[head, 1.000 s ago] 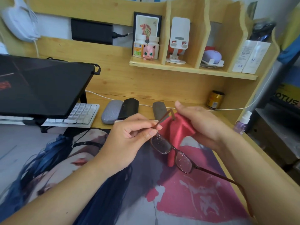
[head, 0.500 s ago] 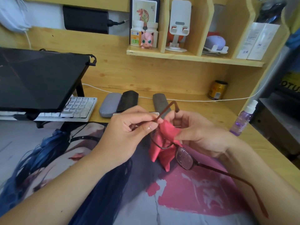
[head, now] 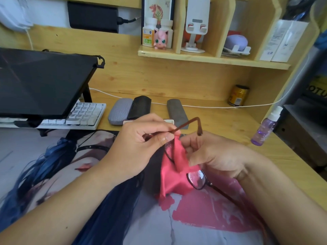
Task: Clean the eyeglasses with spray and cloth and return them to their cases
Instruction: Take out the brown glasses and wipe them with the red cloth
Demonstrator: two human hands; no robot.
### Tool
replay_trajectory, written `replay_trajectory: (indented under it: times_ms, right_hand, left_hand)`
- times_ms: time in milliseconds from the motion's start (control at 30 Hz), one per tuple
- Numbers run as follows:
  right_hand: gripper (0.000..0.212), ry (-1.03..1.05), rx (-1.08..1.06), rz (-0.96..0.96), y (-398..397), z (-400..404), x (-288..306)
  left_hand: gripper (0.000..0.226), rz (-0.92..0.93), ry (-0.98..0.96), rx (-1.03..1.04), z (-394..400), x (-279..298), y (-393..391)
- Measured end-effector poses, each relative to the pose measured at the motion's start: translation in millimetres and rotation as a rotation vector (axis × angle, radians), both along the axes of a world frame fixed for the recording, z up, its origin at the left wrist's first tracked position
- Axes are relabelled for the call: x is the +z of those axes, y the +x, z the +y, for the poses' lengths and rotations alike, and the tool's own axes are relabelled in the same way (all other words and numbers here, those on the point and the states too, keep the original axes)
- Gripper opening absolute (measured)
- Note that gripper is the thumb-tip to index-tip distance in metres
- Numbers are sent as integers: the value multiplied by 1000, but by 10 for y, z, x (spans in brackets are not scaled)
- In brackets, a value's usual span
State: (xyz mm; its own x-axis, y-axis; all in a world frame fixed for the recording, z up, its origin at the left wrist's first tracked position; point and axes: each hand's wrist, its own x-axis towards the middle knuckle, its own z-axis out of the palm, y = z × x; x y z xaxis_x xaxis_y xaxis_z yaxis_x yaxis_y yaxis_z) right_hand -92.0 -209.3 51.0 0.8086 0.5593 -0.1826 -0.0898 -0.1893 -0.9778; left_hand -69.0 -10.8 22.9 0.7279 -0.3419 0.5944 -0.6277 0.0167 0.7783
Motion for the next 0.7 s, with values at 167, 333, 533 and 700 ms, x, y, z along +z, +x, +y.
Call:
replay_trajectory:
  times_ms: [167,333,533,700]
  right_hand:
    - [25,7,-117,-16,9,19,-56]
    - [24,155,5,84,8,4,-53]
    - [21,51,-73,-36,9,50,-79]
    - [10,73,-140,-32,-7,77,-88]
  left_hand:
    - [14,13,-28,-5,1,-2,24]
    - [14,16,-48,4,26,-1,49]
    - [19,19,-10,2,0,-20,15]
    - [12,16,-11,5,18,10,29]
